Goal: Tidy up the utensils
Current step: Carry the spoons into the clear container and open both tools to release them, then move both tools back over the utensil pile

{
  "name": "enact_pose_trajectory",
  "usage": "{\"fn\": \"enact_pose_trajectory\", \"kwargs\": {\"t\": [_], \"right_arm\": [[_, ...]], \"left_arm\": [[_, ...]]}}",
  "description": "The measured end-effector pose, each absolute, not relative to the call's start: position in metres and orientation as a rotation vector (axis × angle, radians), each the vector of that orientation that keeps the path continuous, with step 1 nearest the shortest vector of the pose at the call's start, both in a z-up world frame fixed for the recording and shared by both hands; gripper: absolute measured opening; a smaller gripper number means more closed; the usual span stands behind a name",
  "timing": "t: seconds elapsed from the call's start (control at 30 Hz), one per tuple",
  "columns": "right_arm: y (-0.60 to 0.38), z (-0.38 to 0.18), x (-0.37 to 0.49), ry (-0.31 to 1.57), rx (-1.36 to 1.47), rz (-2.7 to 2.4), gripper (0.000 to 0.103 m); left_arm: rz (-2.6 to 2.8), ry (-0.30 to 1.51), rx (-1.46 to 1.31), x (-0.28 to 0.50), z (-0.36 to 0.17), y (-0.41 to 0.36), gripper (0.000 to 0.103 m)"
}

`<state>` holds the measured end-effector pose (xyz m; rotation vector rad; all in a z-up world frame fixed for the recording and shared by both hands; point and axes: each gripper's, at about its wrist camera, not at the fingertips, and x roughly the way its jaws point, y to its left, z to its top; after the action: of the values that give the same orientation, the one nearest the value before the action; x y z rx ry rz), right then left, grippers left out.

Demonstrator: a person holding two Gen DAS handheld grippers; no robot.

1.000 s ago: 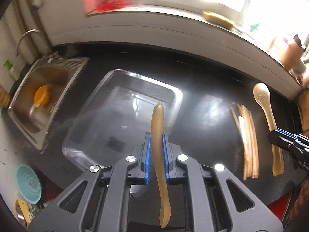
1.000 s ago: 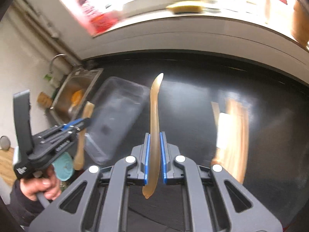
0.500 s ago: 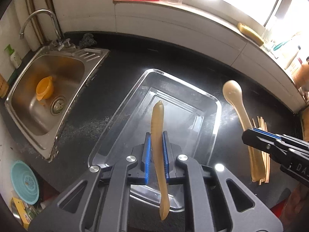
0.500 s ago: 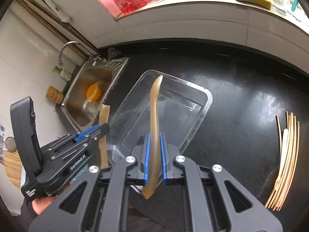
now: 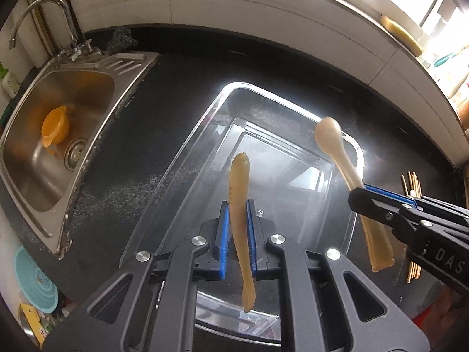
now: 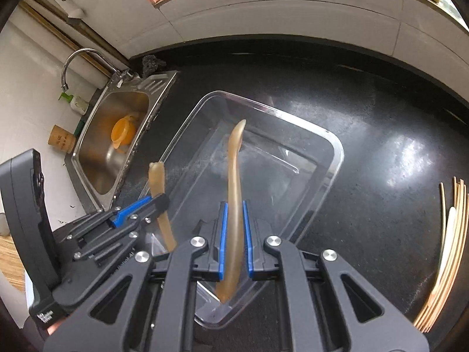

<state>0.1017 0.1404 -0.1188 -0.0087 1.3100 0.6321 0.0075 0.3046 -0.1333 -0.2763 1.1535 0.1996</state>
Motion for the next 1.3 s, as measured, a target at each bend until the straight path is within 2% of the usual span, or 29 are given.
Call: {"fn": "enact_pose_trajectory", "kwargs": {"t": [0.43,0.47,0.5,0.53,0.57,0.63,1.3], "right_arm": [[0.141,-0.129,0.121,1.361,0.086,0.623,0.012],[0.138,-0.127,0.124,1.359,0.110,0.619,0.016],[0.135,-0.122,0.125,1.340,0.128,0.614,0.042],[0.132,-0.117,0.126,1.313,0.138,0.609,0.076],[0.126,-0.108,0.127,1.272,0.148,0.599,0.080],[0.121,-0.102,0.131,1.264,0.167,0.601,0.079],[0.116,-0.077,0.111,1.230,0.131,0.667,0.077]], "left_arm": [[0.158,1.185,-0.270,0.020,-0.150,0.309,0.012],[0.165,1.183,-0.266,0.021,-0.151,0.310,0.020],[0.164,1.188,-0.267,0.021,-0.150,0.312,0.052],[0.150,1.180,-0.276,0.019,-0.148,0.314,0.074],[0.151,1.153,-0.282,0.016,-0.144,0.316,0.096],[0.182,1.085,-0.272,0.004,-0.131,0.320,0.096],[0.228,1.069,-0.309,-0.022,-0.112,0.313,0.096]]}}
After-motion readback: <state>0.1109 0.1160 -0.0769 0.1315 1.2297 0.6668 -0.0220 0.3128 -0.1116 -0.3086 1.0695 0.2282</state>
